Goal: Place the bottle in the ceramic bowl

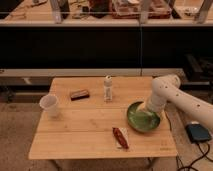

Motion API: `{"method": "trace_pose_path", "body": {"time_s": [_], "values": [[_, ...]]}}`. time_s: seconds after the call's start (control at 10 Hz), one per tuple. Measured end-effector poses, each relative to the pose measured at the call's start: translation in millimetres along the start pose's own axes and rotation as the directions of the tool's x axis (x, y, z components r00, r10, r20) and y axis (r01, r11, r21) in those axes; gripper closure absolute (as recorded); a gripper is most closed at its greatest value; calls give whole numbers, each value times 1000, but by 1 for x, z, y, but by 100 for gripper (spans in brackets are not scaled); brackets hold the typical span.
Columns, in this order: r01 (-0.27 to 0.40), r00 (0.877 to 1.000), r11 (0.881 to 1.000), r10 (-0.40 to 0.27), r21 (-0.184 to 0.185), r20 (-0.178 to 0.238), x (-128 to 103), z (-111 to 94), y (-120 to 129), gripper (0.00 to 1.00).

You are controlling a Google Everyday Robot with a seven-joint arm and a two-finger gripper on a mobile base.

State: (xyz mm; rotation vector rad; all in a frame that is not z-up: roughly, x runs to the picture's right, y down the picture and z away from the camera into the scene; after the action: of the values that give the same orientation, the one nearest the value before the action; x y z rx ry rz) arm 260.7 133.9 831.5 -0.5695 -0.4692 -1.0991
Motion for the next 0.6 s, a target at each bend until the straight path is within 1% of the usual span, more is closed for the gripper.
{"method": "trace_pose_path", "body": {"time_s": [0.1, 0.2, 0.3, 0.4, 0.5, 0.6], "values": [[14, 999, 1000, -13, 24, -41, 18, -15, -20, 20], [52, 993, 997, -46, 52, -105, 40, -39, -54, 20], [102, 981, 992, -88, 75, -171, 59, -63, -92, 20], [160, 960, 983, -132, 94, -249, 76, -93, -131, 20], [189, 943, 976, -149, 111, -298, 86, -114, -157, 20], [206, 931, 971, -155, 125, -331, 93, -132, -173, 20]]}}
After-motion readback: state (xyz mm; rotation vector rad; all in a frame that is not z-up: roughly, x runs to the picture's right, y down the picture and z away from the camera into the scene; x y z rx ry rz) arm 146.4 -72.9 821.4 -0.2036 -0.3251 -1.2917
